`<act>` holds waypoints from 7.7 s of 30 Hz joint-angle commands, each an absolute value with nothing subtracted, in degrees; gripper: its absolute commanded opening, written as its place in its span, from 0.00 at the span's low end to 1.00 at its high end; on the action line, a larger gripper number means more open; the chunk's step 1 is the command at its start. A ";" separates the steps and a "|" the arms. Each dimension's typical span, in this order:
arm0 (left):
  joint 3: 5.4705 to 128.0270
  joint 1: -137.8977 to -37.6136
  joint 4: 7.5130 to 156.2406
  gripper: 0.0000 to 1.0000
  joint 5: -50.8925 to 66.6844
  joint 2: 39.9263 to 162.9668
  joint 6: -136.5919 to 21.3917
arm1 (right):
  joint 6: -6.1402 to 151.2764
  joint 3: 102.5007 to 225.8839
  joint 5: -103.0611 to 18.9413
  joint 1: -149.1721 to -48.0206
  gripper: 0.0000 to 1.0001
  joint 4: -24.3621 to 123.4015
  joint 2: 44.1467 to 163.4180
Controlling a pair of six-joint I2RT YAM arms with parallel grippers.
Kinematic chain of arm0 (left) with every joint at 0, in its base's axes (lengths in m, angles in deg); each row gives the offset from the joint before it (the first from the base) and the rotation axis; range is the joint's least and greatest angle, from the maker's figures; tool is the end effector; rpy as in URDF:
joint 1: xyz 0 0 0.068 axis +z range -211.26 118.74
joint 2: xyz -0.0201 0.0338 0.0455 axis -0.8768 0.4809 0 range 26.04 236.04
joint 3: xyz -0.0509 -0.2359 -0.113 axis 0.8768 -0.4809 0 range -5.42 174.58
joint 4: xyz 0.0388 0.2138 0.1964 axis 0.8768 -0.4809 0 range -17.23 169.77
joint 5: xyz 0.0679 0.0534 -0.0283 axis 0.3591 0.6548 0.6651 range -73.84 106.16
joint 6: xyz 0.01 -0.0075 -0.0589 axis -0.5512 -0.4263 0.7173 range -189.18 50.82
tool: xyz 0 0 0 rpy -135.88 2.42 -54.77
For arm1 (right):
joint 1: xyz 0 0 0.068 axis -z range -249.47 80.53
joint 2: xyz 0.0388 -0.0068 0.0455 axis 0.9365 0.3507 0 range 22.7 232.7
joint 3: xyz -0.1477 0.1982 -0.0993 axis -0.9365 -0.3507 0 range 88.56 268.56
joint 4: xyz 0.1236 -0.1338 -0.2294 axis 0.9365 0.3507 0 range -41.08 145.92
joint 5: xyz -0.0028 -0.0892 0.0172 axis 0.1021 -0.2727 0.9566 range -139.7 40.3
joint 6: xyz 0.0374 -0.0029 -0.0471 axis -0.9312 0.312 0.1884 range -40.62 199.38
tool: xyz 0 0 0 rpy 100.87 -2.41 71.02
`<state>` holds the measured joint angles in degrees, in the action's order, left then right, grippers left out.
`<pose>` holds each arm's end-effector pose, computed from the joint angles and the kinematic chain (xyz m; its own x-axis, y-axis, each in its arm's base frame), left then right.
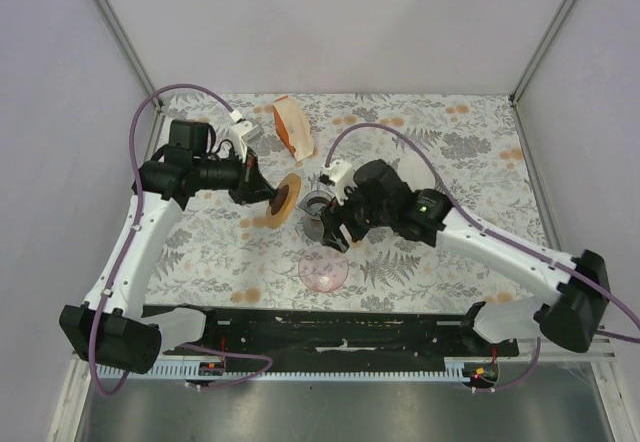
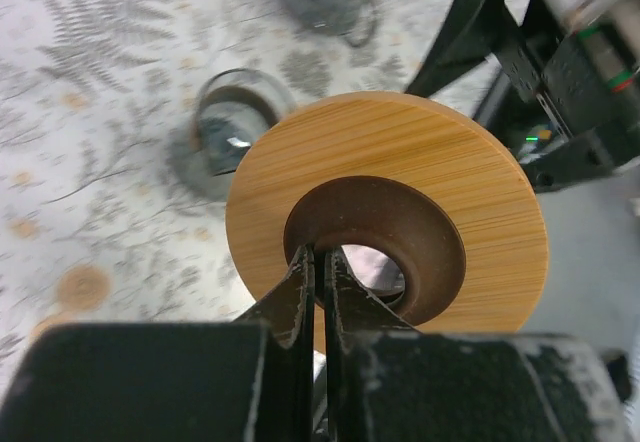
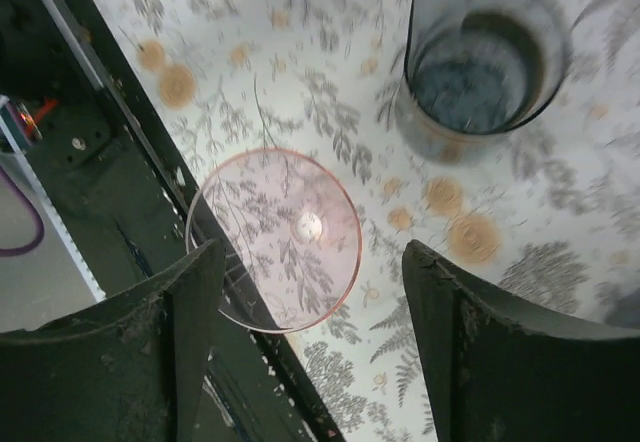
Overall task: Place the coffee filter in the dripper
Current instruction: Place the dripper holder onto the coffee server, then pick up the coffee dripper from the center of the board, then place the coffee dripper in the dripper holder.
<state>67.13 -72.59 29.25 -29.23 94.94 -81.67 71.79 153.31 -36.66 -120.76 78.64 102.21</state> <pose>0.2617 -0.0848 0.3544 -0.5656 0.2682 -0.7799 0.7554 0.5479 -0.3594 0.2056 0.2727 0.2715 -0.5481 -0.4781 -0.6864 -0.7954 0.5516 0.2509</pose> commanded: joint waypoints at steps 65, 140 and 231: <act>67.18 -65.57 40.66 0.72 -20.78 98.72 -65.92 | 84.30 161.49 -40.39 -110.08 0.00 71.04 95.46; 74.91 -73.91 47.61 0.61 -3.00 107.25 -74.36 | 71.66 158.35 -49.08 -125.01 0.90 88.48 102.85; 75.79 -75.05 41.81 0.68 -20.31 105.84 -69.80 | 79.82 216.36 -35.21 -110.25 0.00 117.92 143.73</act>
<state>72.82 -73.05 43.52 -13.67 106.11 -72.32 80.42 217.59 -36.03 -110.48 119.34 145.00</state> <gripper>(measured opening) 0.647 0.098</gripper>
